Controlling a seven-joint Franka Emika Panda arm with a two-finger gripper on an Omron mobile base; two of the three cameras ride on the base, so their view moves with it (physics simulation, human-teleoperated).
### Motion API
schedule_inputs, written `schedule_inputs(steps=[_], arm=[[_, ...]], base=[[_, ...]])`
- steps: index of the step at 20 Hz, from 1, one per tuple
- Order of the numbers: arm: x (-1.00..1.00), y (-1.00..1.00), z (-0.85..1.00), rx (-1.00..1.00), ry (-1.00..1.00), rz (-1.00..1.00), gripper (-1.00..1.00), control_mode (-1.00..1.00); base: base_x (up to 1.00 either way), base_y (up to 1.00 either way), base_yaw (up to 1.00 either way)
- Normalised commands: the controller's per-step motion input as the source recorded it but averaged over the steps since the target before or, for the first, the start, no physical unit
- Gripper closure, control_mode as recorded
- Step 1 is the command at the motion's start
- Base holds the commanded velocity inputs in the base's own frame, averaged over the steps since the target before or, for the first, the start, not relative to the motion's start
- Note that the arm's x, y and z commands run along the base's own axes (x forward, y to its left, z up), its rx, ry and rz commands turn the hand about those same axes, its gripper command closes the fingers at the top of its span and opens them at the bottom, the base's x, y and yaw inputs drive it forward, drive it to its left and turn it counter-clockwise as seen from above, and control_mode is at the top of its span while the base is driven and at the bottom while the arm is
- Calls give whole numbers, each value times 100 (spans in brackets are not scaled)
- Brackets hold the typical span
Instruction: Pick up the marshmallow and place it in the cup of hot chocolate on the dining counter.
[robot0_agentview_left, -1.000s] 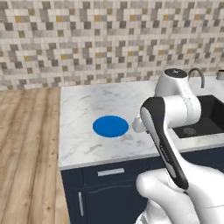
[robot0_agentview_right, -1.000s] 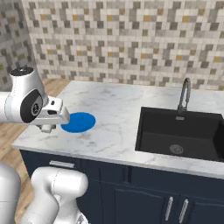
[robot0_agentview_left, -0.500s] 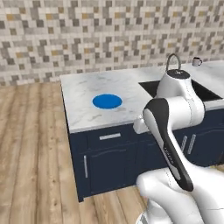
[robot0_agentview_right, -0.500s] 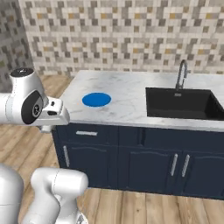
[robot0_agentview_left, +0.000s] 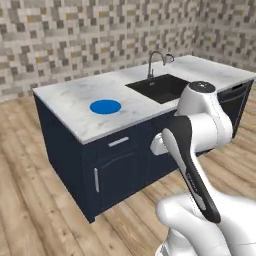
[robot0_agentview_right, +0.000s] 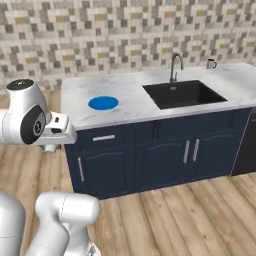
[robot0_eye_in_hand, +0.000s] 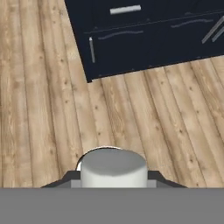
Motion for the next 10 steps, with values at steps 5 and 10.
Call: schedule_inputs(steps=[5, 10], arm=[[0, 0, 0, 0, 0, 0, 100, 100], [0, 0, 0, 0, 0, 0, 100, 100]], base=[[-46, 98, -54], [-51, 100, -39]])
